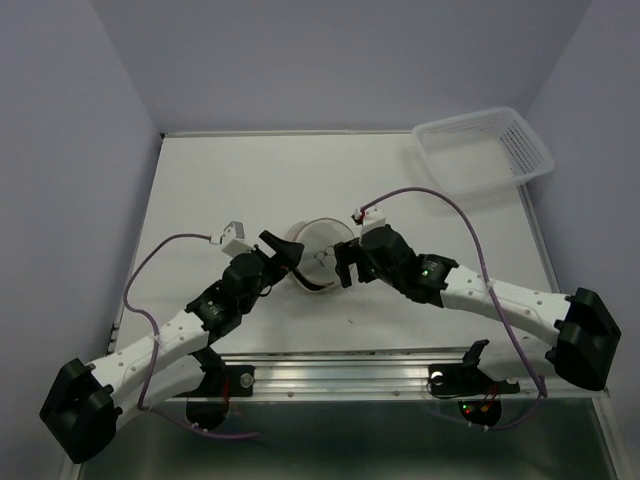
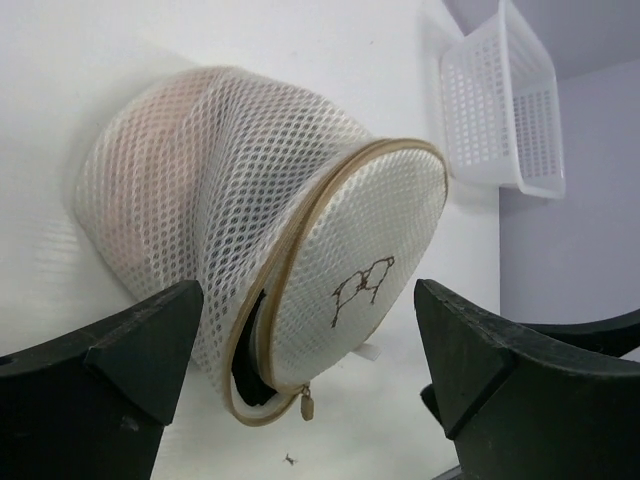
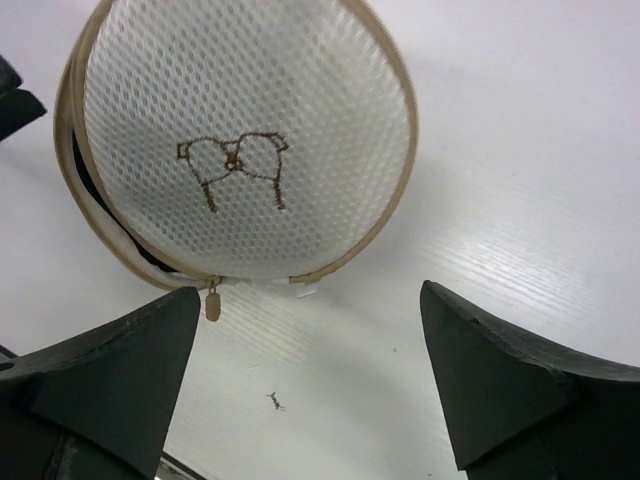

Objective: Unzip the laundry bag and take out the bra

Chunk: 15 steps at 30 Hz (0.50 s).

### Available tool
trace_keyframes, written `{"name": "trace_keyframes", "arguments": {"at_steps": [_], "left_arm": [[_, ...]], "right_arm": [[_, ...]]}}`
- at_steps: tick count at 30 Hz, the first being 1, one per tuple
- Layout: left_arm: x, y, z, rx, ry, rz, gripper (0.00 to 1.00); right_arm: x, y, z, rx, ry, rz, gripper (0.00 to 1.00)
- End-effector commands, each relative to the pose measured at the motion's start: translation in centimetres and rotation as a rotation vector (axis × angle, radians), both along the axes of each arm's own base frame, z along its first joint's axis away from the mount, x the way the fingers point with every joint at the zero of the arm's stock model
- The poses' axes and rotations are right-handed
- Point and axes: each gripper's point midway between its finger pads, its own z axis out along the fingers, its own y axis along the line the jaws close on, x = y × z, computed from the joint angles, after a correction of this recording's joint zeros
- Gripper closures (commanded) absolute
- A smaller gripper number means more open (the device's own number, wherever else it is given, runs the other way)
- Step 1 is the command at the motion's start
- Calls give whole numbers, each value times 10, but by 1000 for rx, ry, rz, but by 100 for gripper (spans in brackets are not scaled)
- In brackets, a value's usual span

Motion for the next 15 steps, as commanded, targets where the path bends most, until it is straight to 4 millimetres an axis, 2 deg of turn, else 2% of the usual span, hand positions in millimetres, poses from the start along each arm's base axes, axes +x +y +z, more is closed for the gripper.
{"name": "trace_keyframes", "arguments": {"at_steps": [1, 3, 4, 5, 6, 7, 8, 11, 12, 13, 15], "left_arm": [[18, 22, 55, 153, -162, 44, 1], [26, 20, 68, 211, -204, -4, 1], [38, 23, 77, 292, -232, -25, 1], [41, 15, 79, 317, -240, -88, 1], [50, 12, 97, 336, -272, -107, 1], [64, 12, 85, 423, -253, -144, 1], [69, 7, 82, 447, -240, -187, 1], [92, -11, 90, 487, -259, -265, 2], [100, -18, 105, 481, -303, -275, 3], [108, -26, 97, 498, -296, -306, 4], [114, -43, 97, 527, -331, -399, 5]], "right_arm": [[17, -27, 28, 29, -106, -115, 2], [21, -39, 25, 23, -108, -152, 0], [24, -45, 29, 39, -113, -175, 0], [24, -49, 26, 39, -110, -184, 0], [22, -51, 26, 46, -108, -189, 0], [24, -56, 26, 50, -108, -204, 0], [24, -61, 27, 59, -111, -218, 0], [22, -67, 31, 82, -118, -225, 0], [20, -69, 28, 81, -117, -224, 0], [18, -70, 28, 84, -116, -224, 0], [13, -72, 27, 97, -113, -212, 0]]}}
